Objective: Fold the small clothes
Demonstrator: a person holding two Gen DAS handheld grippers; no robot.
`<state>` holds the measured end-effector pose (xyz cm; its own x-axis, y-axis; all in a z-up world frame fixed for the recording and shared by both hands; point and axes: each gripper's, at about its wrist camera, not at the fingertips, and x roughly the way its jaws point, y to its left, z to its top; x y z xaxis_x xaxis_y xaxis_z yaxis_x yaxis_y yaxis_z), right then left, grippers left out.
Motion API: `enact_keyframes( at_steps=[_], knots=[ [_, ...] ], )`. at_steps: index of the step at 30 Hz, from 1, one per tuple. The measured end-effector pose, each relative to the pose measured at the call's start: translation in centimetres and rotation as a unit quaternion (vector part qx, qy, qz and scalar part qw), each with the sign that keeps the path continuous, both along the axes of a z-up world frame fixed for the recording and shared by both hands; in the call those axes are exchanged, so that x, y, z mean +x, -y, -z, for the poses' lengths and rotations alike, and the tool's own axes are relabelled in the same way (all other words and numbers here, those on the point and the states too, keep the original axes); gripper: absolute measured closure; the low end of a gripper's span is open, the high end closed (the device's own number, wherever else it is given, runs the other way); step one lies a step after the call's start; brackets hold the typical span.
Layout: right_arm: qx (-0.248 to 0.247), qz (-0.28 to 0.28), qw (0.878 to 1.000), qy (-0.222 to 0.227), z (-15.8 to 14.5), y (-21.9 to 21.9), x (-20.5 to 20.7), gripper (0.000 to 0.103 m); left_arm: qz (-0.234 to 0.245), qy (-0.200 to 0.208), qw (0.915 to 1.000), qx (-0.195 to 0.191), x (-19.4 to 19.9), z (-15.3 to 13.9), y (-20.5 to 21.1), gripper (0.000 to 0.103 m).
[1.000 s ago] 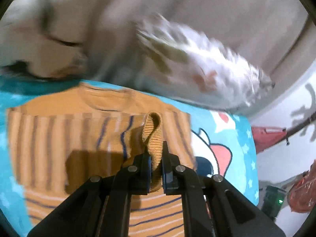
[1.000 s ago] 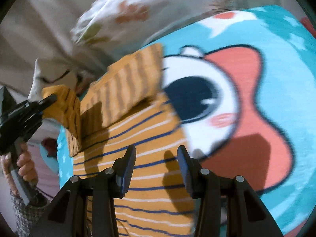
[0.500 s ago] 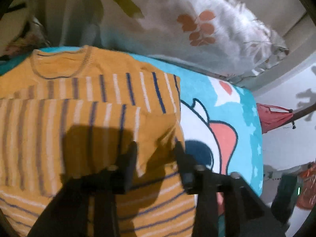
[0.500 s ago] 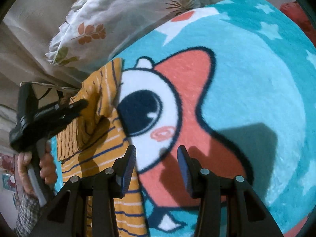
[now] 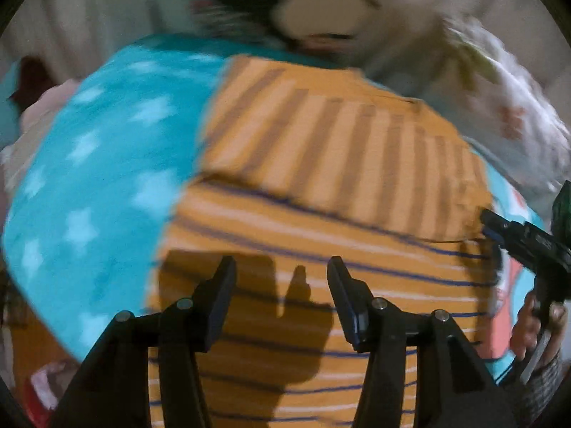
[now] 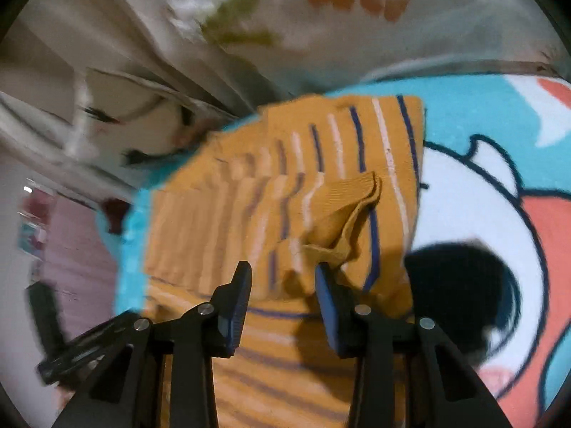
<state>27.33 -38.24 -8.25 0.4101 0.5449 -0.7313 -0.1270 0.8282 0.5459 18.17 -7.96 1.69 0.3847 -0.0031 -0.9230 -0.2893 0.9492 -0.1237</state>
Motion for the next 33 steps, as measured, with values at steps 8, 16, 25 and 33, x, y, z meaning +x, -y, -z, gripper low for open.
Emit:
enact_keyframes(
  at_steps=[8, 16, 25, 33],
  knots=[
    [-0.044, 0.057, 0.997, 0.029, -0.5, 3.3, -4.5, 0.028, -0.068, -0.008, 0.9976, -0.012, -4.3, 1.7, -6.9, 0.042],
    [0.068, 0.141, 0.985, -0.068, 4.6, 8.8, -14.0, 0.054, -0.014, -0.02, 0.9936, -0.11, -5.6, 5.5, -7.3, 0.042],
    [0.203, 0.125, 0.966, -0.098, 6.7, 4.8, -21.6, 0.054, 0.088, -0.006, 0.9824, -0.164, -9.5, 5.7, -4.1, 0.045],
    [0.213, 0.129, 0.964, -0.094, 5.8, 2.2, -26.8, 0.054, 0.111, 0.002, 0.9724, -0.205, -13.9, 6.2, -3.8, 0.045]
  ],
)
